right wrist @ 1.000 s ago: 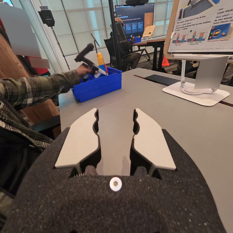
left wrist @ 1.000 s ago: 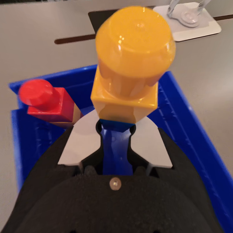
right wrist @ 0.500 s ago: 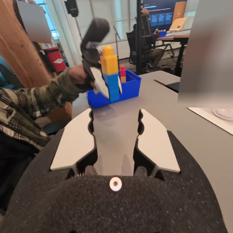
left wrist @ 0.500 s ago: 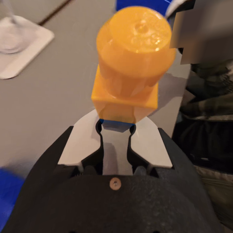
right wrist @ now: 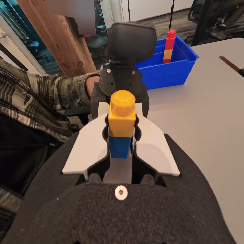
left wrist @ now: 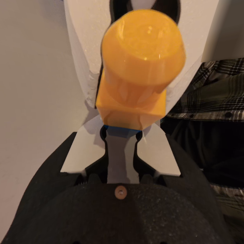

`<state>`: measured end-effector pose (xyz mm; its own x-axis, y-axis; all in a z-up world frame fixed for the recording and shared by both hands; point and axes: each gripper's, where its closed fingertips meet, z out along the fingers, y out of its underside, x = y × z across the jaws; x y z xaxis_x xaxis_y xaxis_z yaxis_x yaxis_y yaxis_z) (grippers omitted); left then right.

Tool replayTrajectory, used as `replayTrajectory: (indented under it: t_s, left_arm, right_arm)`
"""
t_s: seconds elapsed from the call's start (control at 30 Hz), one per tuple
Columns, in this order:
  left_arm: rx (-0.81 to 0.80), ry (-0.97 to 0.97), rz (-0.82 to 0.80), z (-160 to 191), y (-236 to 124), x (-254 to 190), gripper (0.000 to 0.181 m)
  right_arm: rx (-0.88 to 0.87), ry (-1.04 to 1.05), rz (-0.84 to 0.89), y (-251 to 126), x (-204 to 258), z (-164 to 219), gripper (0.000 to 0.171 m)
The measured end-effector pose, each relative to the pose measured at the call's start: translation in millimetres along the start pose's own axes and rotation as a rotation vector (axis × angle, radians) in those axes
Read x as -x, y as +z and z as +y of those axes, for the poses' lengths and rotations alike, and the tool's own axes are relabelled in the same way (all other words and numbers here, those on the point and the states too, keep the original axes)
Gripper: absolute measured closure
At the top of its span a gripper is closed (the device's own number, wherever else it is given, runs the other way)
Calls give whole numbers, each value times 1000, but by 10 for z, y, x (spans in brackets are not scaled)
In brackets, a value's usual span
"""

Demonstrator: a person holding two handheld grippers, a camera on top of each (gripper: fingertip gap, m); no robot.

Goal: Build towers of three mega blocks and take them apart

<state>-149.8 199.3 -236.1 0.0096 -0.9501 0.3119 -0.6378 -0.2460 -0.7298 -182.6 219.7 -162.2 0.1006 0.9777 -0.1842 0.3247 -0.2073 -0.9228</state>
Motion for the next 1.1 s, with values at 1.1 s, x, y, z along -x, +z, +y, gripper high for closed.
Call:
replayTrajectory:
  t_s: [1.1]
  left_arm:
    - [-370,32,91,-360,47,-177,141]
  right_arm:
    - [-37,530,1217,-4481,-1474,1547,135]
